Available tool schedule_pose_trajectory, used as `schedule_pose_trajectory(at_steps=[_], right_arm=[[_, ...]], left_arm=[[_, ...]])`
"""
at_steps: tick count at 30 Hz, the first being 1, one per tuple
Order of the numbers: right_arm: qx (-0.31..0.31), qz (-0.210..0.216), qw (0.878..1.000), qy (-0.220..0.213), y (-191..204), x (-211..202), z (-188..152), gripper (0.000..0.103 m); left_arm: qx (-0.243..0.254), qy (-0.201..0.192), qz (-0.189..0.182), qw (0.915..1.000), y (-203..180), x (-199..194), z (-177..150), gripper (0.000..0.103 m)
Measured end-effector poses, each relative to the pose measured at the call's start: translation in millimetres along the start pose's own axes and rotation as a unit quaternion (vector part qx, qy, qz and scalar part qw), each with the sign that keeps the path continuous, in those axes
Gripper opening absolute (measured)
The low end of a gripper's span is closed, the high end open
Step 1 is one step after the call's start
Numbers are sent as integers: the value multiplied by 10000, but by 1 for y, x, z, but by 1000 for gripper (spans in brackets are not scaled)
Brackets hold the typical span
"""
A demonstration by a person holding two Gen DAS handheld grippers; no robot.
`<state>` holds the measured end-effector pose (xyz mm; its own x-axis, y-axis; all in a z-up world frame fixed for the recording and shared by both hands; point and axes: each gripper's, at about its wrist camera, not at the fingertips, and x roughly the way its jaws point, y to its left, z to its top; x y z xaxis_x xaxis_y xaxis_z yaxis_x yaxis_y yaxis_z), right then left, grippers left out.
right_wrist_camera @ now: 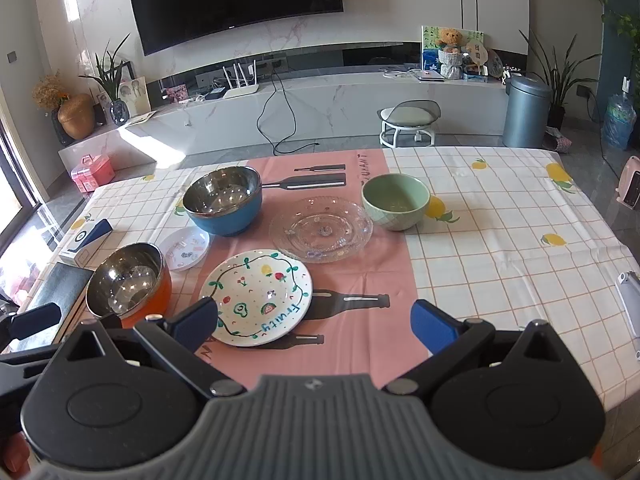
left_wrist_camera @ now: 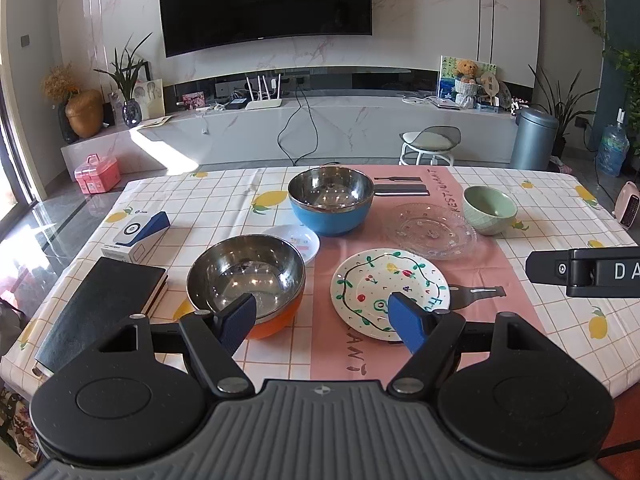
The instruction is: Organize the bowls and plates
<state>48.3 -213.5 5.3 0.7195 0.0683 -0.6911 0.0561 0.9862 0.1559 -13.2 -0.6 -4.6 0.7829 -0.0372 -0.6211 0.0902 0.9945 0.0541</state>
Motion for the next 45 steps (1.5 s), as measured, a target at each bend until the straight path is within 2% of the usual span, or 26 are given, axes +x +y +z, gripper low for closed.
schedule_pose_trajectory(at_steps=[13, 21, 25, 30, 33, 35, 38, 40, 45], right_arm=[[27, -8, 9999, 97, 0, 6, 0, 101], [-104, -13, 9998, 179, 1, 21, -5, 101], [-169, -60, 9996, 205, -1, 37, -12, 100], [-352, -99, 9991, 236, -3, 63, -21, 99], [-374, 53, 9992, 101, -6, 76, -26, 83], [-262, 187, 9994, 148, -10, 88, -28, 77], [56, 432, 9987, 257, -17, 107, -31, 62], [248, 572, 9975, 344, -20, 121, -32, 51], [513, 800, 9943, 483, -23, 150, -32, 40]], left_arm=[[-68, 97, -27, 9999, 3, 6, -2, 88], [-175, 247, -100, 9995, 8, 22, -4, 88], [-309, 496, -208, 9981, 10, 42, -11, 81], [-911, 919, -556, 9900, 16, 72, -21, 77], [-1414, 1145, -834, 9798, 22, 89, -26, 68], [-1555, 1183, -827, 9772, 22, 98, -28, 58], [-1732, 1134, -890, 9743, 23, 109, -27, 47], [-1885, 1052, -940, 9719, 23, 116, -26, 45], [-2237, 950, -950, 9654, 24, 136, -30, 42]])
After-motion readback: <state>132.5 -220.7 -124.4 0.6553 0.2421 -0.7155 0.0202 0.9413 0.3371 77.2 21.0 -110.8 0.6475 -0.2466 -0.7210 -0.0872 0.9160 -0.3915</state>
